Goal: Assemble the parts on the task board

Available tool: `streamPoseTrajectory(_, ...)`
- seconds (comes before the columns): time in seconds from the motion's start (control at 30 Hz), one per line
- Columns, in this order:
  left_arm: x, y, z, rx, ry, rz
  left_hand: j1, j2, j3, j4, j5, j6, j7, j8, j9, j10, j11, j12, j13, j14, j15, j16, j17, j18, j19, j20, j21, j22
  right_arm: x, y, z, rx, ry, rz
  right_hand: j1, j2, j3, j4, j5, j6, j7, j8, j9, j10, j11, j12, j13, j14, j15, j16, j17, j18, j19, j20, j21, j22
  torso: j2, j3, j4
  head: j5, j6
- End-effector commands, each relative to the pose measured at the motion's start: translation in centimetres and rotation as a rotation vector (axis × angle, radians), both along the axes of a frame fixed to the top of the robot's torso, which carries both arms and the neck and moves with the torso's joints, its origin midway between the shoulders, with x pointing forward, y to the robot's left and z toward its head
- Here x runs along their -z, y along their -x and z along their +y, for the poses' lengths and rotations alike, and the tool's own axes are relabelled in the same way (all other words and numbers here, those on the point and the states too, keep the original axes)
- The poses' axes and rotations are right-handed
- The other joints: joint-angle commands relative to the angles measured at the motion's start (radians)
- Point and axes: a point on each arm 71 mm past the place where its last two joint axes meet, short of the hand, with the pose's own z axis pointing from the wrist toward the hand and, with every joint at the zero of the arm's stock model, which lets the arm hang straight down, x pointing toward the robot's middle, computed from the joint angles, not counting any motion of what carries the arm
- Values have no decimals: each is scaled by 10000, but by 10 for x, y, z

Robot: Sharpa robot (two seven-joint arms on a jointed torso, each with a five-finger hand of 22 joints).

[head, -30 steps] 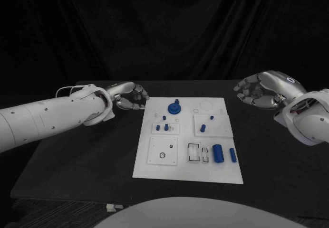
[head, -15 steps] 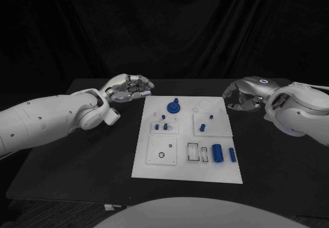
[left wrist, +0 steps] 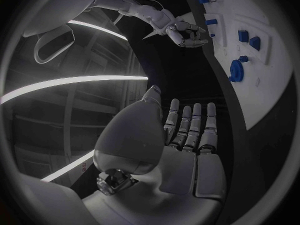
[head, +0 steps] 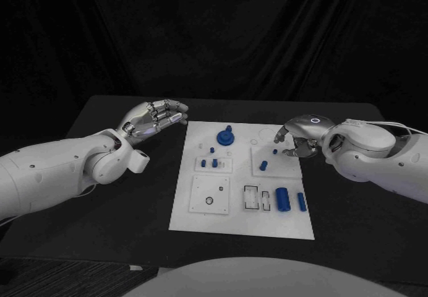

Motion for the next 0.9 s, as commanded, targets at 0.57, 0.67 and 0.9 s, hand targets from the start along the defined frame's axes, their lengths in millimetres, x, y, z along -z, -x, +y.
streamPoseTrajectory(0.57, -5, 2, 1, -207, 899, -783, 809, 307, -112, -292, 229, -13, 22, 98, -554, 79, 163, 217, -475, 445, 168, 25, -198, 125, 503, 154, 41, -41, 19, -5, 6, -413, 184, -97, -211, 18, 132, 15, -97, 319, -72, -238, -102, 1108, -74, -186, -704, 276, -6, 354, 215, 89, 329, -27, -164, 69, -62, -171, 282, -397, -2)
streamPoseTrajectory(0.67, -4, 1, 1, -220, 862, -729, 893, 341, -132, -328, 253, -14, 38, 93, -623, 56, 179, 233, -531, 503, 198, 40, -217, 132, 601, 191, 80, -35, 21, -5, 7, -431, 174, -77, -239, 16, 173, 36, -248, 518, -83, -195, -54, 1380, -126, -148, -771, 316, -2, 405, 246, 88, 381, -27, -199, 81, -71, -169, 290, -405, -2)
streamPoseTrajectory(0.9, -3, 1, 2, -225, 810, -644, 1005, 388, -147, -384, 319, -15, 62, 84, -703, 36, 206, 252, -596, 559, 233, 50, -242, 137, 705, 235, 121, -32, 25, -6, 8, -454, 145, -6, -165, 70, 287, -5, -31, 886, 13, -55, 63, 1549, -173, -150, -836, 338, -23, 432, 253, 89, 427, -48, -227, 110, -85, -167, 327, -475, -2)
